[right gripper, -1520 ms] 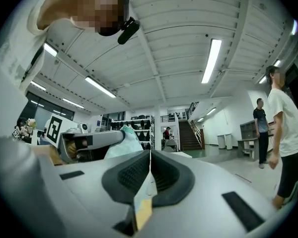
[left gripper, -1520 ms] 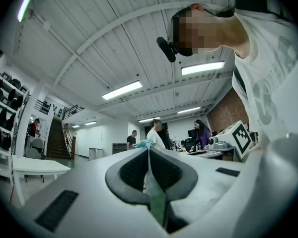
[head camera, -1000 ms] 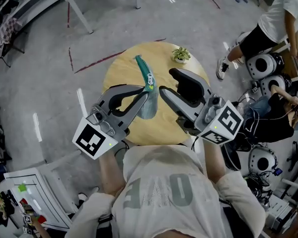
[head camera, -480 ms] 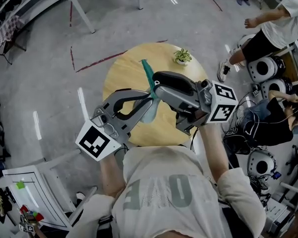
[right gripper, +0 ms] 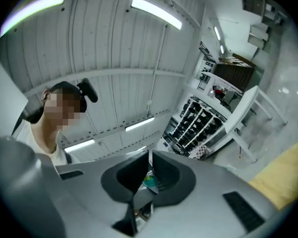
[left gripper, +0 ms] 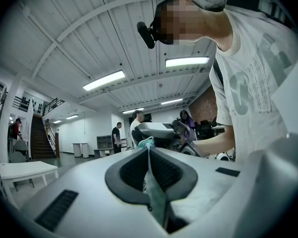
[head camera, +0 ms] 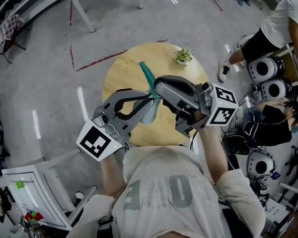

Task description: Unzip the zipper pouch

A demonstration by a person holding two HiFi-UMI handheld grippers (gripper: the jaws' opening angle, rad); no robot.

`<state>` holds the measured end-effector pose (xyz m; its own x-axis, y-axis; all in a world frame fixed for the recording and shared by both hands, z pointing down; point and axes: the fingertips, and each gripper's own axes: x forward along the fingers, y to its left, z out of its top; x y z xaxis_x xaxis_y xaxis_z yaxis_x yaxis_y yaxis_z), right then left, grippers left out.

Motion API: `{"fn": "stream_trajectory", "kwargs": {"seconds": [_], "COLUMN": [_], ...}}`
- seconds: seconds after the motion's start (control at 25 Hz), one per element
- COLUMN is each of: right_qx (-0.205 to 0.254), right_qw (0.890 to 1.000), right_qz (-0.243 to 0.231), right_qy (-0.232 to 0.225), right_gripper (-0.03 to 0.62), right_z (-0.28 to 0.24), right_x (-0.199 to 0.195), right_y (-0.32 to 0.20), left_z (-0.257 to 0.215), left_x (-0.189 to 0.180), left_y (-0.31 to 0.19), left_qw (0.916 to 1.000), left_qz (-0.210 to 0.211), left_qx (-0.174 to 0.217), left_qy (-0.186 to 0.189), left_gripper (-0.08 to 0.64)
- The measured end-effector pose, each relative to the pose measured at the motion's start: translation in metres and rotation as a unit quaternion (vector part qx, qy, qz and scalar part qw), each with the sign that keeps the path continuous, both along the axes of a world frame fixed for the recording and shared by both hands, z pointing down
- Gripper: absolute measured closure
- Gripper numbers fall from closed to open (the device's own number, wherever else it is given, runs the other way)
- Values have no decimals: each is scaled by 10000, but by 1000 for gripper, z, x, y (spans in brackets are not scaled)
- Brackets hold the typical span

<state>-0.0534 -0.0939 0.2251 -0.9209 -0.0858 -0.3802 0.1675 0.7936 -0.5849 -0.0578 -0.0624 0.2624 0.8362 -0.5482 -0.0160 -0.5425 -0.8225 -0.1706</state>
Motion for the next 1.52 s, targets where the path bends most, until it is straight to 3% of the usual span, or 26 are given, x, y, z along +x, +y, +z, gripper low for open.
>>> {"fn": "stream_trajectory", "kwargs": {"seconds": [0.08,0.2,0.28,0.36,0.4,0.56,0.76,0.96,1.08,1.16,1.28,1.4,1.52], "right_qx": [799,2017,2420,2649,2722,2577,2284,1676,1517,1428,1341,1326,1241], "right_qw": [9965,9753,9634,9552,9519,9565,9655,9810,9794,9750,9654,9618,9642], "right_qz": [215,392,273,346,418,498,465,592,1034,1400,1871,1974,1950], "right_qy": [149,812,1118,1273,1342,1274,1164,782,844,969,1221,1359,1303], "right_gripper": [548,530,452,455,491,544,552,563,565,565,565,565,565], "right_z": [-6,-3,1,2,2,-1,-1,-1,-2,-2,2,6,5], "right_x": [5,6,-1,-5,-6,-2,-1,2,7,9,9,4,5], "right_y": [8,20,27,27,26,18,10,3,-7,-16,-24,-22,-22], "left_z": [-1,-1,0,1,1,2,-4,-5,-7,-9,-11,-5,-4], "left_x": [-2,-4,-5,-4,-3,-1,2,-1,-4,-3,3,11,16], "left_y": [0,-2,-3,-3,-3,0,2,-5,-14,-20,-27,-35,-39], "left_qw": [9999,9995,9996,9996,9996,9996,9990,9991,9984,9980,9970,9948,9940], "left_qz": [48,94,112,138,152,240,399,104,-264,-499,-767,-950,-934], "left_qx": [-73,-111,-102,-115,-122,-137,-98,-123,-167,-140,-24,10,66], "left_qy": [137,278,234,198,182,62,165,386,478,365,116,-365,-565], "left_gripper": [528,528,528,528,528,528,528,526,519,429,402,403,461]}}
